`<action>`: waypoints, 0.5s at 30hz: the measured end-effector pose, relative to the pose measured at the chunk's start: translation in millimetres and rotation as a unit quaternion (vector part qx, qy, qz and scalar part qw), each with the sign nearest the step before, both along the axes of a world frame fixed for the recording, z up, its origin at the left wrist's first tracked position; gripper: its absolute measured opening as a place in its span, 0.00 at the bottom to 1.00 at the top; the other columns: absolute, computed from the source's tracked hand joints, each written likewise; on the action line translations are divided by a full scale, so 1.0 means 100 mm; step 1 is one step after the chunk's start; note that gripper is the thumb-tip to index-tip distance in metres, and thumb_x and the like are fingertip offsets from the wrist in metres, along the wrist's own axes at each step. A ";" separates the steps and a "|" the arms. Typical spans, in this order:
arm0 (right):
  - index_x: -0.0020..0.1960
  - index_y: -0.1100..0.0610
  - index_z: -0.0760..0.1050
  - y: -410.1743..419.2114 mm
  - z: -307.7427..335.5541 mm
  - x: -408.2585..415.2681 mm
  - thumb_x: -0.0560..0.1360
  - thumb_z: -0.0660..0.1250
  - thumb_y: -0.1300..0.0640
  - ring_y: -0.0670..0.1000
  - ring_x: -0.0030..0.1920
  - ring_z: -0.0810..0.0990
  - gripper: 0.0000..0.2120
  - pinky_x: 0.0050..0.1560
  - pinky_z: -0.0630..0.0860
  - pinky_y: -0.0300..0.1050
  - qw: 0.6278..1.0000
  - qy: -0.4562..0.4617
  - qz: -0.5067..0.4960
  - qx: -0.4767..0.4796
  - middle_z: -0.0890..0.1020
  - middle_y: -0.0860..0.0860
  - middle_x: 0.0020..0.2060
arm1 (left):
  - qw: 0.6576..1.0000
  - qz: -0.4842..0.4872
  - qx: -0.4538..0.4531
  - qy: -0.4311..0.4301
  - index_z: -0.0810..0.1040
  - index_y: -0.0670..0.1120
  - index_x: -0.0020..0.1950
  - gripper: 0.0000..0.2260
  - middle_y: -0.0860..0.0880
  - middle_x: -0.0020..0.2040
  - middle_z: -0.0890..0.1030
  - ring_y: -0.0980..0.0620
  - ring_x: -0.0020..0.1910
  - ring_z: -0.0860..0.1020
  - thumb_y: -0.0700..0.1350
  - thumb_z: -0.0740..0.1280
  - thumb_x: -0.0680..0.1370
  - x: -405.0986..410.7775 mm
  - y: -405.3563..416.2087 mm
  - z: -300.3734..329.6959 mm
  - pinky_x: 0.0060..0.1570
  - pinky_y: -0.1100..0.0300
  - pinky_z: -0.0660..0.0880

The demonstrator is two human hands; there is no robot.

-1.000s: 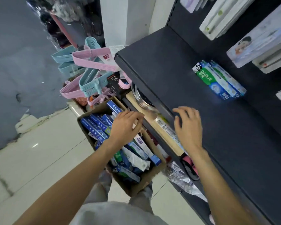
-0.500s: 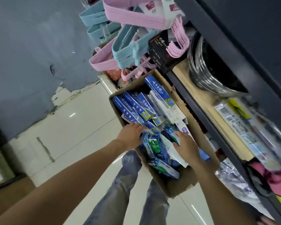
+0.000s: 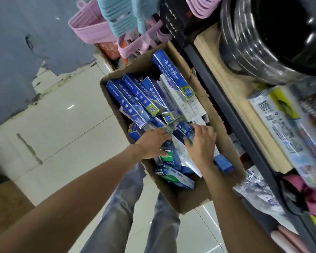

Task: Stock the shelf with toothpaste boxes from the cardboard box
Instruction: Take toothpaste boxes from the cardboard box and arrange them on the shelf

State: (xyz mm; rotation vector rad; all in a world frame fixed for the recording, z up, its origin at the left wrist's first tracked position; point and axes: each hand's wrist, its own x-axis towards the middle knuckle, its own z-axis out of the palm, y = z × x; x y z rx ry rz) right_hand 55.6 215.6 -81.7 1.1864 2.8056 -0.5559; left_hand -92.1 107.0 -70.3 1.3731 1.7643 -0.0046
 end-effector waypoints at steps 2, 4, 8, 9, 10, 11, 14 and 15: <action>0.61 0.63 0.72 0.05 0.41 0.08 0.70 0.74 0.58 0.53 0.53 0.74 0.23 0.55 0.70 0.44 0.980 0.104 -0.115 -0.125 0.77 0.54 0.51 | 0.984 0.137 0.048 -0.104 0.71 0.44 0.65 0.22 0.47 0.57 0.72 0.47 0.55 0.74 0.51 0.70 0.74 -0.07 -0.08 0.23 0.53 0.56 0.70; 0.63 0.63 0.68 0.09 0.87 0.14 0.72 0.71 0.61 0.45 0.53 0.75 0.22 0.54 0.73 0.33 0.919 0.204 -0.226 -0.250 0.75 0.52 0.55 | 0.941 0.279 0.081 -0.173 0.72 0.46 0.62 0.20 0.51 0.52 0.74 0.51 0.50 0.75 0.49 0.72 0.73 -0.18 -0.17 0.48 0.50 0.61 0.71; 0.54 0.52 0.69 0.11 1.69 0.12 0.74 0.68 0.66 0.42 0.47 0.82 0.15 0.49 0.79 0.41 0.796 0.349 -0.367 -0.331 0.82 0.46 0.47 | 0.809 0.514 0.135 -0.251 0.71 0.53 0.54 0.16 0.53 0.45 0.78 0.53 0.42 0.77 0.48 0.74 0.71 -0.38 -0.24 1.04 0.48 0.58 0.75; 0.53 0.51 0.69 0.12 1.88 0.09 0.75 0.67 0.67 0.41 0.45 0.82 0.14 0.48 0.79 0.40 0.772 0.371 -0.386 -0.342 0.82 0.43 0.44 | 0.772 0.560 0.154 -0.259 0.72 0.52 0.53 0.14 0.53 0.45 0.79 0.54 0.42 0.78 0.47 0.74 0.72 -0.41 -0.23 1.18 0.48 0.56 0.76; 0.52 0.51 0.69 0.12 2.03 0.07 0.75 0.66 0.67 0.41 0.45 0.82 0.14 0.48 0.79 0.40 0.755 0.388 -0.397 -0.350 0.83 0.42 0.41 | 0.735 0.600 0.174 -0.265 0.73 0.50 0.54 0.12 0.53 0.45 0.80 0.55 0.42 0.79 0.45 0.72 0.73 -0.43 -0.22 1.33 0.49 0.56 0.77; 0.52 0.50 0.69 0.12 2.17 0.06 0.75 0.66 0.66 0.41 0.45 0.82 0.14 0.49 0.78 0.40 0.747 0.397 -0.400 -0.353 0.83 0.39 0.41 | 0.699 0.631 0.198 -0.274 0.74 0.48 0.54 0.12 0.53 0.44 0.81 0.55 0.42 0.80 0.45 0.72 0.74 -0.45 -0.20 1.47 0.48 0.56 0.77; 0.52 0.45 0.72 0.07 2.52 0.05 0.74 0.69 0.63 0.42 0.49 0.81 0.15 0.53 0.75 0.43 0.742 0.399 -0.394 -0.368 0.83 0.37 0.43 | 0.621 0.685 0.232 -0.301 0.76 0.46 0.57 0.15 0.51 0.44 0.82 0.57 0.41 0.82 0.47 0.73 0.72 -0.46 -0.13 1.84 0.42 0.63 0.78; 0.51 0.44 0.73 0.04 2.60 0.05 0.73 0.70 0.62 0.43 0.49 0.81 0.15 0.53 0.74 0.42 0.742 0.399 -0.391 -0.370 0.83 0.38 0.44 | 0.605 0.694 0.234 -0.312 0.77 0.46 0.55 0.13 0.51 0.44 0.81 0.58 0.39 0.82 0.47 0.72 0.73 -0.44 -0.10 1.96 0.39 0.65 0.76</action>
